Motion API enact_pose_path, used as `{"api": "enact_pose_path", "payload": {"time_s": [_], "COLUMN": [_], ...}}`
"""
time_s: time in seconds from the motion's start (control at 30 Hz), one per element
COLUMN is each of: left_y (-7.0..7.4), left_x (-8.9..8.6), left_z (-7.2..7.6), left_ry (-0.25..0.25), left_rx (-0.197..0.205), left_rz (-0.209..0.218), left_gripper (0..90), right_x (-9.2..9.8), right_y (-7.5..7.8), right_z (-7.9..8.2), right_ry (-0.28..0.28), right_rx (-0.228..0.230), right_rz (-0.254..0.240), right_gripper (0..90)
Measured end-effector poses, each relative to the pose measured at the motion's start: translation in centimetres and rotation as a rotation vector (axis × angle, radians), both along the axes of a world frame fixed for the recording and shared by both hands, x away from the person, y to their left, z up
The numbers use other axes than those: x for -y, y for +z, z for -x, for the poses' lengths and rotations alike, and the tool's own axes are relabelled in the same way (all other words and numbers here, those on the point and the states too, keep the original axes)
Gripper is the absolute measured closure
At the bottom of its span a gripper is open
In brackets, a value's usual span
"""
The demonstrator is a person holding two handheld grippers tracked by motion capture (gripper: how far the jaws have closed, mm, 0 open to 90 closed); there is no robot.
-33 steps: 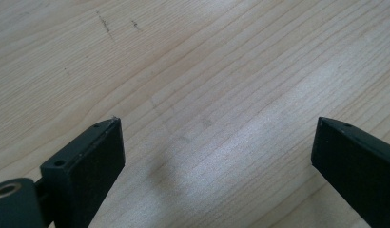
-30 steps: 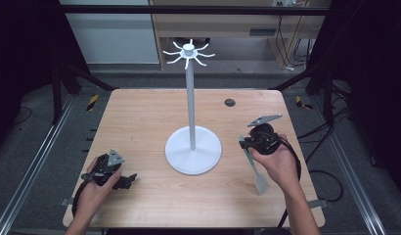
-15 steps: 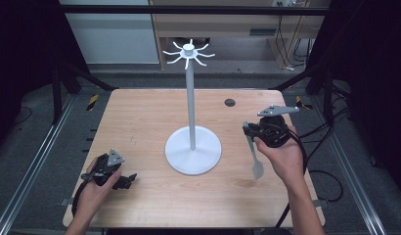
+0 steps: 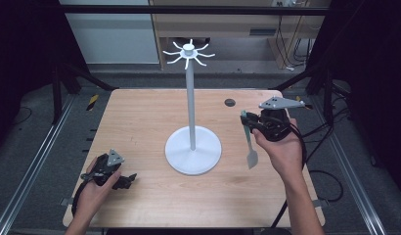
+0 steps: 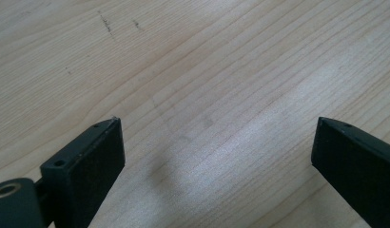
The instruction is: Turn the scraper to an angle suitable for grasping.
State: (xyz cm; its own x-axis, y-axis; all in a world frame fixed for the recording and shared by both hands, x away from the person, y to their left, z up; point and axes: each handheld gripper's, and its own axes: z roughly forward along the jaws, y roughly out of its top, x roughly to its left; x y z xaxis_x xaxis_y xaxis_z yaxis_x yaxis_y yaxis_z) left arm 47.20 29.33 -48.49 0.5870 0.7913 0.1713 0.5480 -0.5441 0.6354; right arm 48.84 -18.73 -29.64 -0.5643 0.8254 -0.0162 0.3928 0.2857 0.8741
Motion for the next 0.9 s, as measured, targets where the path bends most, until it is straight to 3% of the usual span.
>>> {"api": "enact_pose_path", "payload": {"time_s": [0.53,0.9], "left_y": [0.0,0.0], "left_x": [0.0,0.0], "left_z": [0.0,0.0], "left_ry": [-0.001,-0.001], "left_rx": [0.0,-0.001], "left_rz": [0.0,0.0], "left_gripper": [3.5,3.6], "right_x": [-1.4,-2.6], "right_y": [3.8,5.7], "right_z": [0.5,0.6], "right_ry": [0.033,0.057], "right_rx": [0.095,0.132], "right_rz": [-0.053,-0.068], "right_gripper": [74.9,74.9]}}
